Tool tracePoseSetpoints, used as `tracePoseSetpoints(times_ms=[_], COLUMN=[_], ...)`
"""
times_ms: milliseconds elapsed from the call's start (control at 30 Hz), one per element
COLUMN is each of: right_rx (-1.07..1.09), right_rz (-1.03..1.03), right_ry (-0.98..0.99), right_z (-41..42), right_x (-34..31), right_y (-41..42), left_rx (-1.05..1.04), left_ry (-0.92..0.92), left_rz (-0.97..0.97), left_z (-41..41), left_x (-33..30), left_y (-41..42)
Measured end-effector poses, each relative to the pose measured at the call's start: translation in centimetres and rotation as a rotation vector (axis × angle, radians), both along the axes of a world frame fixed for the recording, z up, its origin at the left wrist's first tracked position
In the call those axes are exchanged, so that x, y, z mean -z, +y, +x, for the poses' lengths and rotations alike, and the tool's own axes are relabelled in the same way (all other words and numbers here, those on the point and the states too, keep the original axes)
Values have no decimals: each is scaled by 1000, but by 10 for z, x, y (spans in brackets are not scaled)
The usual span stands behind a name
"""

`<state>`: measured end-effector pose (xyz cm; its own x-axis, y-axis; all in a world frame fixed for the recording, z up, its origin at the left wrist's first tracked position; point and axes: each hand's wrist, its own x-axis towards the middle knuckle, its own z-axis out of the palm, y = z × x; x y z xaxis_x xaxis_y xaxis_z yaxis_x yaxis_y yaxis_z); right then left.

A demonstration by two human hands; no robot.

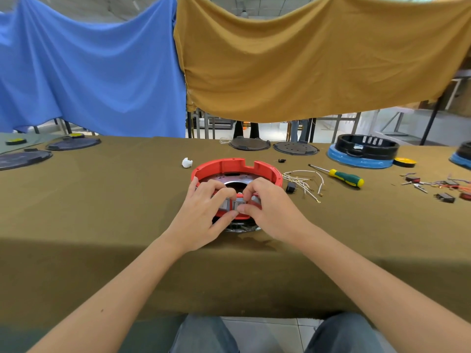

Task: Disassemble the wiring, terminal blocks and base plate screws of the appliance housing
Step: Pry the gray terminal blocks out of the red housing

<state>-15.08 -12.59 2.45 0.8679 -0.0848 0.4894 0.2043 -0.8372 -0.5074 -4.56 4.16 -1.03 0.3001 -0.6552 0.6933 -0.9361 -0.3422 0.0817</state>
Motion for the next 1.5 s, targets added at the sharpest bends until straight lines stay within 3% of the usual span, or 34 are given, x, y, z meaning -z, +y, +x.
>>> tracePoseSetpoints(times_ms=[233, 367, 867, 1500], right_rx=[-29, -92, -136, -148], right_rz=[380, 282, 375, 67], right_ry=[14, -26, -89, -8], right_z=[-7, -4, 3, 17], right_x=[-27, -36, -42, -55], right_y=[-20, -21, -35, -21], left_rx=[-10, -82, -110, -98], left_ry=[63, 109, 179, 171], left_rz=[-32, -48, -132, -118], left_z=[-2, -5, -6, -3], left_x=[-1, -5, -1, 1], left_y=[0, -6, -14, -15])
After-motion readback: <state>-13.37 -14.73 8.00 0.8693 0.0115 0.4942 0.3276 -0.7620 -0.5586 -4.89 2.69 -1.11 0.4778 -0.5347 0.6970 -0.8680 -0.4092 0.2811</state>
